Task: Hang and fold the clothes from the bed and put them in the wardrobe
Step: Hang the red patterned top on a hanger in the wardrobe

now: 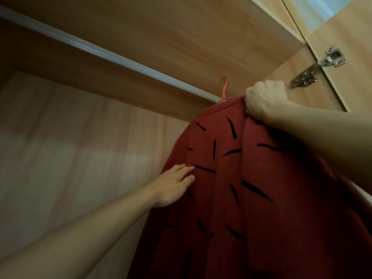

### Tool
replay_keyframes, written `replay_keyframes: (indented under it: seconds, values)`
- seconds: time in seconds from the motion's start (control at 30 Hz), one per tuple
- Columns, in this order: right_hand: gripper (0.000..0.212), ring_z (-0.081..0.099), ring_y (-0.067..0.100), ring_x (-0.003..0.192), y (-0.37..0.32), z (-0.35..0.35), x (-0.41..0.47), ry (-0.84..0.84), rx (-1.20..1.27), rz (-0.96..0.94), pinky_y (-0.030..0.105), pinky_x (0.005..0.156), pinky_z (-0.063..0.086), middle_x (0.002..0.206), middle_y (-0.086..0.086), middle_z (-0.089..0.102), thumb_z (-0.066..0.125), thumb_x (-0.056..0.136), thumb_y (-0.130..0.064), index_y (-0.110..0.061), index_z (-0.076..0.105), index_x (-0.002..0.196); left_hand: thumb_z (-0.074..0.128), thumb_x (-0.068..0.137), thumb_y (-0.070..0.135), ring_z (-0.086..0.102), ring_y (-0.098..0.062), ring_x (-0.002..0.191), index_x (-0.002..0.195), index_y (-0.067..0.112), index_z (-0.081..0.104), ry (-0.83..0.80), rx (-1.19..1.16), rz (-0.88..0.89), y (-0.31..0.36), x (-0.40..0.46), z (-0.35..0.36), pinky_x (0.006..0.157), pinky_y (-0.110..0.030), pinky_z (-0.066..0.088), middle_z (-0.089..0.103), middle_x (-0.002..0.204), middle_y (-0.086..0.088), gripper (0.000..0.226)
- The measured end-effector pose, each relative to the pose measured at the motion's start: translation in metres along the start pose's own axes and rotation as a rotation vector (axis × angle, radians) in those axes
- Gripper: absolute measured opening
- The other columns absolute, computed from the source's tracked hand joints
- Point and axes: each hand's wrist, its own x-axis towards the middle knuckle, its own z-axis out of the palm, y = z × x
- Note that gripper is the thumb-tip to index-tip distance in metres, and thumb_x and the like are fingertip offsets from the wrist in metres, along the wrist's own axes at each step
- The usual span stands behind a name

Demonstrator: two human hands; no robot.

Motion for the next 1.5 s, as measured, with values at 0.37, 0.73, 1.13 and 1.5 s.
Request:
replay_keyframes:
  seconds: [0.37,0.73,1.13,1.5]
  values:
    - [0.031,0.065,0.032,0.100,-0.041,0.043,0.000,0.036,0.057,-0.050,0.031,0.067,0.035,0.110,0.009,0.067,0.039,0.102,-0.027,-0.012,0.064,0.114,0.032,0.102,0.046,0.006,-0.012,0.148,0.153,0.032,0.020,-0.131,0.070,-0.076,-0.049,-0.033,0.031,0.121,-0.030,0.006,0.003,0.162,0.006,0.055]
    - [0.040,0.064,0.037,0.099,-0.031,0.026,-0.012,0.041,0.110,-0.151,0.034,0.066,0.035,0.110,0.016,0.064,0.042,0.100,-0.045,-0.014,0.063,0.114,0.036,0.100,0.046,0.030,-0.018,0.140,0.144,0.039,0.030,0.063,0.136,-0.008,-0.025,-0.021,0.029,0.110,-0.038,0.031,0.010,0.158,0.020,0.045]
    - [0.045,0.027,0.038,0.136,-0.060,-0.019,-0.087,-0.104,0.224,-0.126,0.059,0.107,0.020,0.145,0.022,0.035,0.038,0.097,-0.040,-0.013,0.051,0.130,0.034,0.095,0.060,0.003,-0.021,0.149,0.148,0.053,0.009,0.016,-0.113,-0.143,-0.038,-0.060,0.101,0.117,-0.052,0.017,-0.016,0.157,0.025,0.059]
    - [0.069,0.017,0.036,0.146,-0.081,-0.051,-0.314,-0.359,0.387,-0.150,0.050,0.118,0.012,0.157,0.021,0.020,0.049,0.089,-0.045,-0.016,0.033,0.149,0.032,0.099,0.050,-0.014,-0.019,0.148,0.151,0.046,0.010,-0.179,-0.074,-0.181,-0.002,-0.190,0.151,0.120,-0.047,0.003,-0.019,0.156,0.019,0.057]
